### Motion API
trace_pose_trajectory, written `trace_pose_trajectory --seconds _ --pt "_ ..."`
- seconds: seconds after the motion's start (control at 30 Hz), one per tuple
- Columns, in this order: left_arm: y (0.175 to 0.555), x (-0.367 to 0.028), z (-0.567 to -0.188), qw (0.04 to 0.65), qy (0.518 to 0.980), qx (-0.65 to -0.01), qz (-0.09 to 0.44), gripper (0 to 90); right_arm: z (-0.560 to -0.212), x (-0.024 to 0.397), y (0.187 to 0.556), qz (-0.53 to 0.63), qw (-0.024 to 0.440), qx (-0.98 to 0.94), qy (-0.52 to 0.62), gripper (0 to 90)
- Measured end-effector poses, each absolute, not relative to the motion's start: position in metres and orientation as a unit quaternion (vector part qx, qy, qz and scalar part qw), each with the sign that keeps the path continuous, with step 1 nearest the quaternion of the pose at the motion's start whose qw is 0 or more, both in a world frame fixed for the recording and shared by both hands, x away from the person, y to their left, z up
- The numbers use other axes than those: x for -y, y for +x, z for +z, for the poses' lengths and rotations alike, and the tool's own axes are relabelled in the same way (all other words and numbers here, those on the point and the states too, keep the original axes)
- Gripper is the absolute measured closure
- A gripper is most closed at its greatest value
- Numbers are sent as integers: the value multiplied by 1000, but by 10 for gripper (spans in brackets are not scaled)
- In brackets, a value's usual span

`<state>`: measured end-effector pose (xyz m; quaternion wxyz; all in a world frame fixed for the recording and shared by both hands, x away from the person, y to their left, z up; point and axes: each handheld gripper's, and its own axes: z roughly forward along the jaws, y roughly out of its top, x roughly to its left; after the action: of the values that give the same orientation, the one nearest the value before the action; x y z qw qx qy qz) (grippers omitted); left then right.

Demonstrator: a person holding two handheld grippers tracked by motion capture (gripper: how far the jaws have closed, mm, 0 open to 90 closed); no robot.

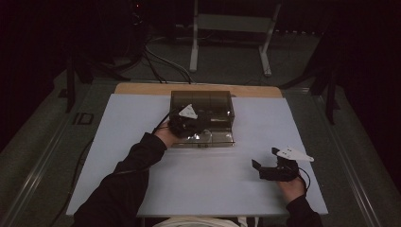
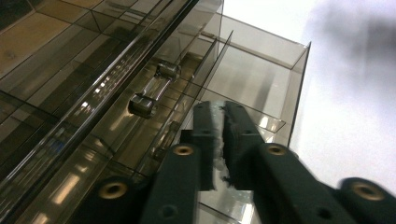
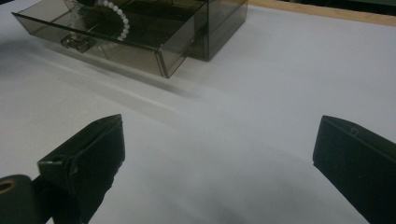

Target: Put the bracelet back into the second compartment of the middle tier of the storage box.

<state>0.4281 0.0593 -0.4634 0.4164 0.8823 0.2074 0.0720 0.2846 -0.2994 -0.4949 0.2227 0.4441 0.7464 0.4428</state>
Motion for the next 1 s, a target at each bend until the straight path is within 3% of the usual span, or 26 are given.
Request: trace_pose_trajectory --seconds 0.17,0.47,0.57,0.8,1.0 --pt "423 -59 -457 417 878 -215 90 591 -495 300 285 443 223 -746 444 19" --pt "407 -65 -434 439 870 -207 86 349 -495 299 285 442 223 -746 445 19" --pt "404 -67 -429 441 869 -208 83 209 -495 299 285 442 223 -747 444 19" --pt "402 -77 -421 451 864 -208 77 37 -495 299 285 443 223 -746 444 19" --pt "401 -88 -416 456 861 -214 73 8 -495 299 285 443 222 -746 445 19"
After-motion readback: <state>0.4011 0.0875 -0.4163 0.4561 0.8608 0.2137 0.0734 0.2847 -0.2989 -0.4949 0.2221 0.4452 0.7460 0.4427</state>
